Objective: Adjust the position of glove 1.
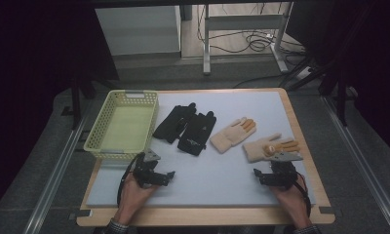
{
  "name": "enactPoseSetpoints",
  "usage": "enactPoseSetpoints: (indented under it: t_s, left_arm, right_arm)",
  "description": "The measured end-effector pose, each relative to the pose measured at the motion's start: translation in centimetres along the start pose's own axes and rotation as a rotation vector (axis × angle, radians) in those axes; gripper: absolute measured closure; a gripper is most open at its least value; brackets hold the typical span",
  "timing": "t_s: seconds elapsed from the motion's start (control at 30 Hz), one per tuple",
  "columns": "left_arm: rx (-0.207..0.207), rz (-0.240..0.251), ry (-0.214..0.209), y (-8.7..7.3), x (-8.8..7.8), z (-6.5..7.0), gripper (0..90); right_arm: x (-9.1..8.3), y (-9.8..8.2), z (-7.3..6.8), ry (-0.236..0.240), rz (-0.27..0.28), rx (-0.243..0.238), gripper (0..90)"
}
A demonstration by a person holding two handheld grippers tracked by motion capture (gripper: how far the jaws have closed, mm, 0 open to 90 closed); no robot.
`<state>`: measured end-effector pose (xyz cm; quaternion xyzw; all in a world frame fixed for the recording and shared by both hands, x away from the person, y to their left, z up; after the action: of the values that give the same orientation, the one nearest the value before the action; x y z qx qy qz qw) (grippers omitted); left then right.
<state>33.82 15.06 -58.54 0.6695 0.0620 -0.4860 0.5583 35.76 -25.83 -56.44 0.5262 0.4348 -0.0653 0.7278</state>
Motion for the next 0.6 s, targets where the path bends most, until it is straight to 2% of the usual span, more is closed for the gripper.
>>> enactPoseSetpoints:
  t_s: [0.07, 0.1, 0.6]
  left_arm:
    - [0.009, -0.004, 0.008, -0.01, 0.06, 0.10, 6.7]
    - [0.045, -0.015, 0.045, -0.01, 0.19, 0.43, 6.1]
    - [0.037, -0.015, 0.037, -0.04, 0.20, 0.34, 6.4]
  right_arm:
    - [0.02, -0.02, 0.04, 0.004, 0.001, 0.007, 19.9]
    - [0.02, -0.02, 0.15, 0.017, 0.000, 0.020, 19.6]
    - [0.01, -0.04, 0.09, 0.010, -0.001, 0.012, 19.5]
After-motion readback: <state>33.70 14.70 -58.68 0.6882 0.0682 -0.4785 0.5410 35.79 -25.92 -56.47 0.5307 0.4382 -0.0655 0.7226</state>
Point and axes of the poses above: each handheld gripper's, and its own axes: x roughly forward along the jaws, y roughly out of its top, z roughly to its right, the point moved 5 cm from there along x, roughly forward along the jaws, and after that the axes turned 2 degrees about -z, right-handed, at the moved point
